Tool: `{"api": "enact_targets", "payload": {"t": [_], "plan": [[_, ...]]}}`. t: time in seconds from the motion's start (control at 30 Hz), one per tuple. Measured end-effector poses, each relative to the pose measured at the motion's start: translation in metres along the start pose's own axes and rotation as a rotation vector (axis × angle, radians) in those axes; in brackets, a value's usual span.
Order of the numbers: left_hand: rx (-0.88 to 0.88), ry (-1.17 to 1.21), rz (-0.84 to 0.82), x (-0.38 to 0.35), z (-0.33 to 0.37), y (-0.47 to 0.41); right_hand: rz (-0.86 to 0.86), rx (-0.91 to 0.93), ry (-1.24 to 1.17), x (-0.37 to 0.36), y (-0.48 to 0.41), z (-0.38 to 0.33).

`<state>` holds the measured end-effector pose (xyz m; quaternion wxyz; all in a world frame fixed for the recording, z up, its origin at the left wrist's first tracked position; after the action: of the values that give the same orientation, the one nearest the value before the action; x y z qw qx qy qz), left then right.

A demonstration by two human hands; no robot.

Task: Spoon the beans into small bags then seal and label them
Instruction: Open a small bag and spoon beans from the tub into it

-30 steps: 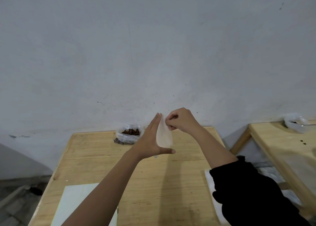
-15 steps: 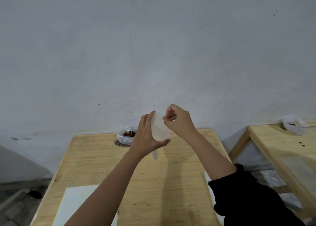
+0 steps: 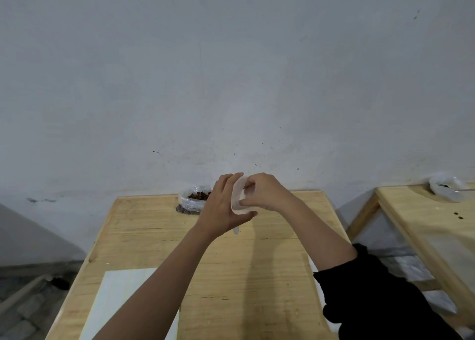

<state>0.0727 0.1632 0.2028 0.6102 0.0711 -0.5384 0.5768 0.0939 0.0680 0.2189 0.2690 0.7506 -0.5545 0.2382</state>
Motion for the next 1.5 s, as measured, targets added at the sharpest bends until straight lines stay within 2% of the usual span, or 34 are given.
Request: {"api": "enact_targets", "payload": {"t": [0.23,0.37,0.5,0.6,0.67,0.83,0.9,1.0,1.2,1.5], "plan": [[0.077,-0.028,-0.031,0.003,-0.024,0.013,-0.027,0.017,0.017,-0.023,-0.013,-0.007],[0.171,0.054,-0.074,0.01,-0.058,0.021,-0.063,0.015,-0.046,-0.042,-0.033,-0.011],[0.293,0.063,-0.105,0.021,-0.109,0.024,-0.014,-0.036,-0.359,-0.052,-0.06,-0.006],[0.344,0.04,-0.105,0.027,-0.149,0.027,0.092,-0.123,-0.611,-0.062,-0.08,0.017],[0.362,0.023,-0.116,0.027,-0.171,0.028,0.198,-0.219,-0.676,-0.074,-0.092,0.049],[0.396,0.028,-0.164,0.014,-0.219,0.032,0.42,-0.501,-0.466,-0.115,-0.097,0.139],[0.411,0.036,-0.16,0.009,-0.236,0.036,0.488,-0.559,-0.466,-0.131,-0.097,0.157],[0.443,0.041,-0.14,0.003,-0.257,0.041,0.537,-0.585,-0.452,-0.152,-0.099,0.169],[0.47,0.068,-0.153,-0.01,-0.271,0.044,0.647,-0.507,-0.238,-0.165,-0.1,0.172],[0.492,0.126,-0.136,-0.013,-0.265,0.04,0.694,-0.605,-0.157,-0.152,-0.091,0.174]]}}
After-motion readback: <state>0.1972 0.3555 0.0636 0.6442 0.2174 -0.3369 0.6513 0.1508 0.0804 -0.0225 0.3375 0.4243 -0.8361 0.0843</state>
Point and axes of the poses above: each hand's wrist, its own y-axis away from the middle knuckle, its own x-axis out of the back of the hand, z = x × y, the point moved 8 cm from there along -y, towards the middle knuckle, and after that the axes turned 8 degrees about -y, right-handed, at the moved point
